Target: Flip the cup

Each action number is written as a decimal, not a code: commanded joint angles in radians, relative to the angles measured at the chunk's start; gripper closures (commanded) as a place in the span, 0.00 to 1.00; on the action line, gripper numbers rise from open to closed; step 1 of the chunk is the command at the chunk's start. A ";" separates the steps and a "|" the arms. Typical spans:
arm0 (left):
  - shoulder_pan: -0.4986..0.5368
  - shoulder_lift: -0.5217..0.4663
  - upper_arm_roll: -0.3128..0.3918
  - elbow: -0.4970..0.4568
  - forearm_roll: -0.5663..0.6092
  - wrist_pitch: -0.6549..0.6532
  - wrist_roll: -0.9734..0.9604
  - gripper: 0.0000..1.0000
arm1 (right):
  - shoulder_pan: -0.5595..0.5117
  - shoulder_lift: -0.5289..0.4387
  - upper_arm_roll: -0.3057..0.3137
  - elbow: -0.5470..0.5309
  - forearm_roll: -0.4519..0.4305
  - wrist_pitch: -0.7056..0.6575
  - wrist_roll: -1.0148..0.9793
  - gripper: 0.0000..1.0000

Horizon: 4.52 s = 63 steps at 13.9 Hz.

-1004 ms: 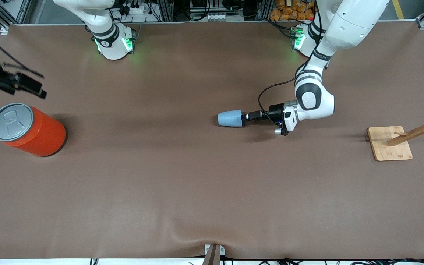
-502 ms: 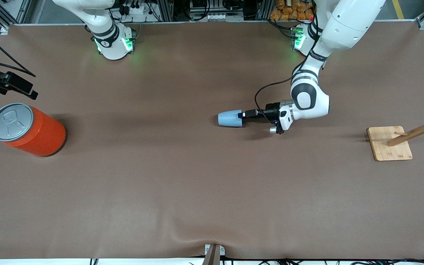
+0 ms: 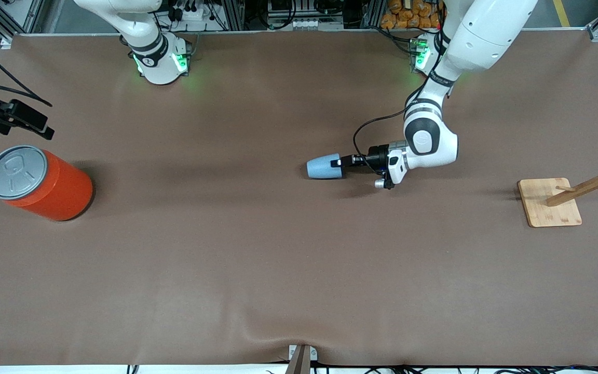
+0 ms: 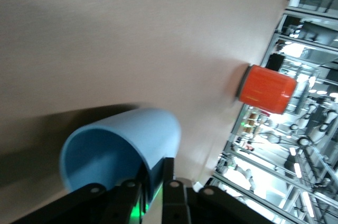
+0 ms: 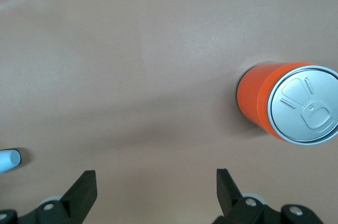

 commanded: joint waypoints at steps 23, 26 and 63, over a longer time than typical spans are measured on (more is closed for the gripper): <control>-0.144 -0.073 0.000 0.331 0.582 0.243 -1.002 1.00 | -0.004 -0.004 -0.008 0.003 -0.033 -0.006 -0.106 0.00; -0.178 -0.070 0.000 0.378 0.884 0.243 -1.298 1.00 | -0.007 -0.004 -0.010 0.003 -0.030 -0.007 -0.106 0.00; -0.397 0.044 0.058 0.656 1.940 -0.149 -2.004 1.00 | -0.024 -0.003 -0.010 0.000 -0.010 -0.018 -0.106 0.00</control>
